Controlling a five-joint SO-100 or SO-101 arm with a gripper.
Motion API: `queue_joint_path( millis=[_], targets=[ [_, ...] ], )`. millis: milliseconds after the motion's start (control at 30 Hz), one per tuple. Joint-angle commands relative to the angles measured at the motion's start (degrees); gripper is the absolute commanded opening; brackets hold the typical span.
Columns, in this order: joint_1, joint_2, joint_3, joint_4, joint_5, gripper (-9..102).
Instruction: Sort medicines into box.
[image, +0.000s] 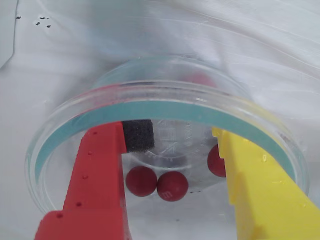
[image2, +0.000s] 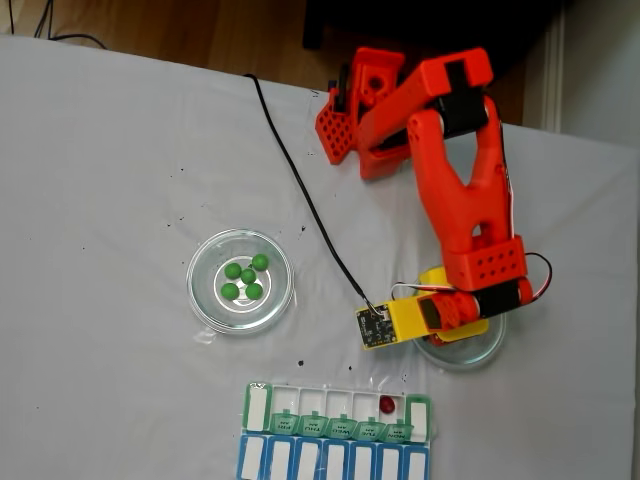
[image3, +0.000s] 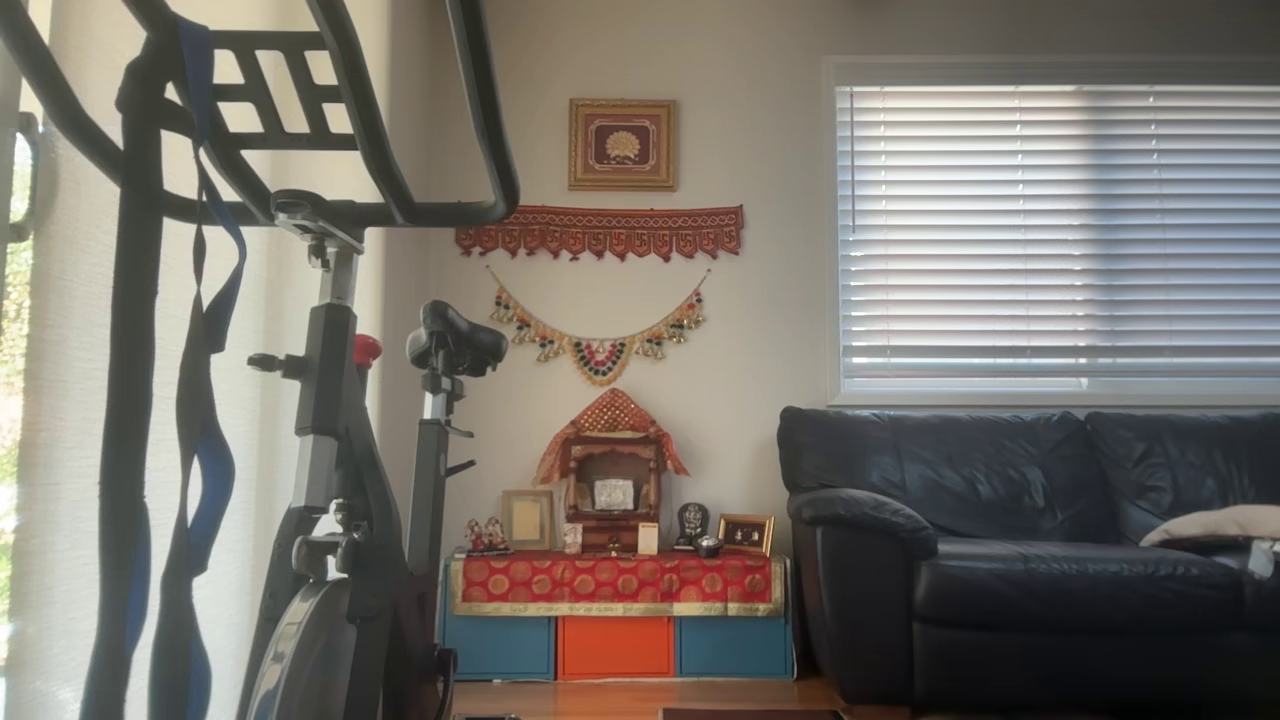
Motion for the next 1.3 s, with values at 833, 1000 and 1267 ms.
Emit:
queue_joint_path(
  millis=[833, 1000, 1267],
  targets=[
    [4.1, 3.1, 3.6, -6.4, 1.7, 23],
    [5.2, 1.0, 2.4, -6.2, 3.1, 23],
    [6.5, 2.7, 4.0, -6.7, 4.2, 22]
  ],
)
